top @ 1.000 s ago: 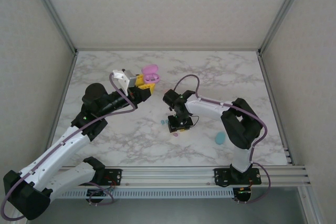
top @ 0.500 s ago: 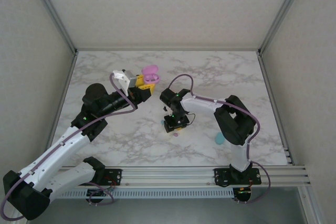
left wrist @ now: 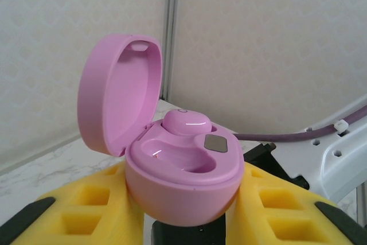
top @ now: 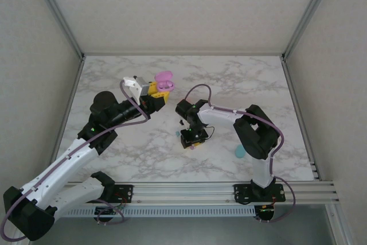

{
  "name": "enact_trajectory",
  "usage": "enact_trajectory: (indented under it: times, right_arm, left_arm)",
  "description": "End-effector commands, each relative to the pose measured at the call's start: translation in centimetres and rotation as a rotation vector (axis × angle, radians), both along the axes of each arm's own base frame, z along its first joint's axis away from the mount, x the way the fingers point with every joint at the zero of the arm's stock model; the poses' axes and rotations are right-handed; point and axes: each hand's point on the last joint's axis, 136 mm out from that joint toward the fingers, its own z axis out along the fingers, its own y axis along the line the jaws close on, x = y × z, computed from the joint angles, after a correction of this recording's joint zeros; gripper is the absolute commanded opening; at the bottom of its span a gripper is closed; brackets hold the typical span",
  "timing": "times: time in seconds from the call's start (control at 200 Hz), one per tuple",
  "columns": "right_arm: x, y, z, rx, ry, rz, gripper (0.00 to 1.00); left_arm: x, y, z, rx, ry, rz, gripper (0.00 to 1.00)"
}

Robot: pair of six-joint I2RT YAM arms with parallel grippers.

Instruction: Insert wireless bluetooth earbuds into charging case

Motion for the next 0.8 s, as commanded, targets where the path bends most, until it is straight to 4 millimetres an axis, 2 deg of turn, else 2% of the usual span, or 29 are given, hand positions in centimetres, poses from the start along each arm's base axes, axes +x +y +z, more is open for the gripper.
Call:
enact_trajectory:
  times: [0.0,0.2,0.461,0.796]
  right_arm:
    - [-1.0,-0.3,0.6,-0.026,0.005,0.017,0.41]
    - [-0.4,-0.7,0.3,-0.077,-0.022,0.013,0.32]
    - [0.3,-0.6,0.2,-0.091,-0.046,-0.009,0.32]
    - [-0.2,-1.0,-0.5,-0.124,-0.010,-0.028,0.29]
  left_arm:
    - [-0.5,0.0,1.1,-0.016,-0.031,-0.004,0.35]
    - [-0.5,0.0,1.1,-0.017,-0.030,-0.007,0.35]
    - [-0.5,0.0,1.0,-0.014,-0.028,-0.005,0.35]
    - [-0.5,-0.1,1.0,-0.011,-0.027,-0.007,0.35]
